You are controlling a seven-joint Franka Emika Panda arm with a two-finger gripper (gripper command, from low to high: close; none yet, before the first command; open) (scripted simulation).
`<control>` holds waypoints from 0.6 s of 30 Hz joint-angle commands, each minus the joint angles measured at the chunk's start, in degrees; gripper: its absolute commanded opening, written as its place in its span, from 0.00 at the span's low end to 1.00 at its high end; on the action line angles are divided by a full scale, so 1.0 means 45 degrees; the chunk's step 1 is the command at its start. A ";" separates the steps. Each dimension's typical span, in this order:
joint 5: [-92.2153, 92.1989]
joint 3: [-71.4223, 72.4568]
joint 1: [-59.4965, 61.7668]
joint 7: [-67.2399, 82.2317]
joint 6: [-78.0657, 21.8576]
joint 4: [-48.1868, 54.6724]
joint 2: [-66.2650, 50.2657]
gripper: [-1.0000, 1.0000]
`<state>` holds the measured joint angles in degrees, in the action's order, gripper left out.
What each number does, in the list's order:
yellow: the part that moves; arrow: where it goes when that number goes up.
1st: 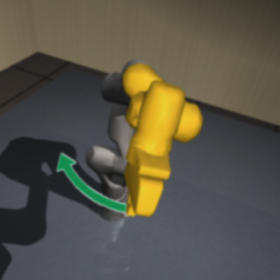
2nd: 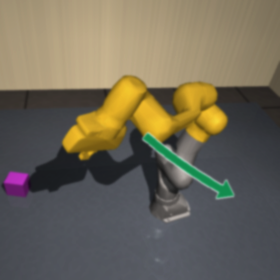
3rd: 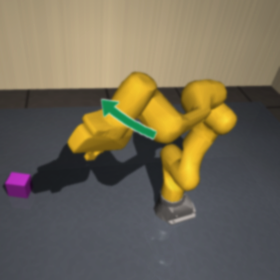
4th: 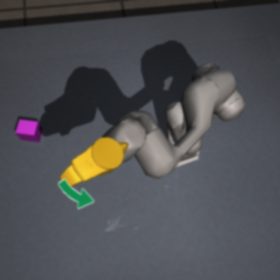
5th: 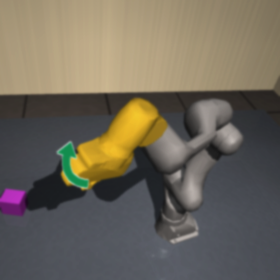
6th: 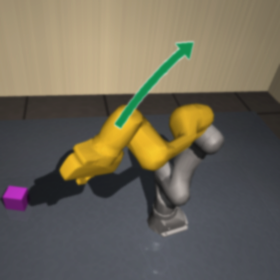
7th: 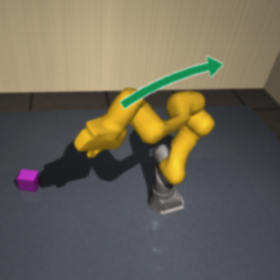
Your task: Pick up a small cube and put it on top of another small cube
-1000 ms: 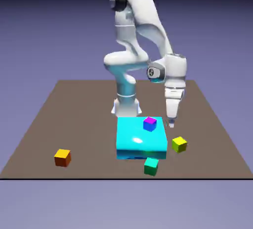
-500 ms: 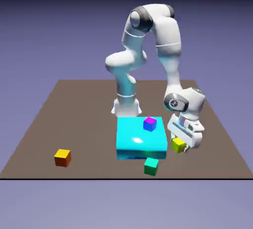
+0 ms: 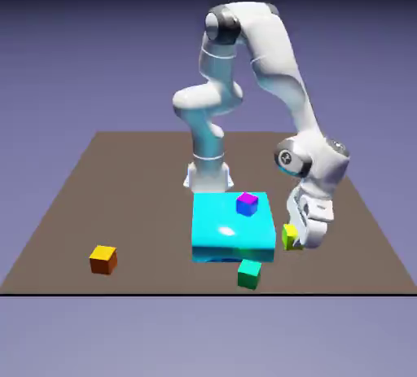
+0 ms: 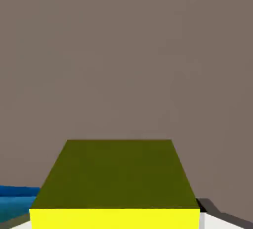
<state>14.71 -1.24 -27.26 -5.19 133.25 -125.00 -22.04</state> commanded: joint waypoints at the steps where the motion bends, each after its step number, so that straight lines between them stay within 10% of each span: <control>1: -0.0126 0.0179 0.0461 -0.0501 -0.0268 0.0140 0.0051 0.00; 14: -0.0432 0.1054 0.3781 -0.4479 0.0259 0.0407 -0.0766 0.00; 15: -0.0432 0.1054 0.3781 -0.4479 0.0259 0.0407 -0.0766 1.00; 18: -0.0671 0.1202 0.3786 -0.4299 -0.0847 0.0708 0.0046 1.00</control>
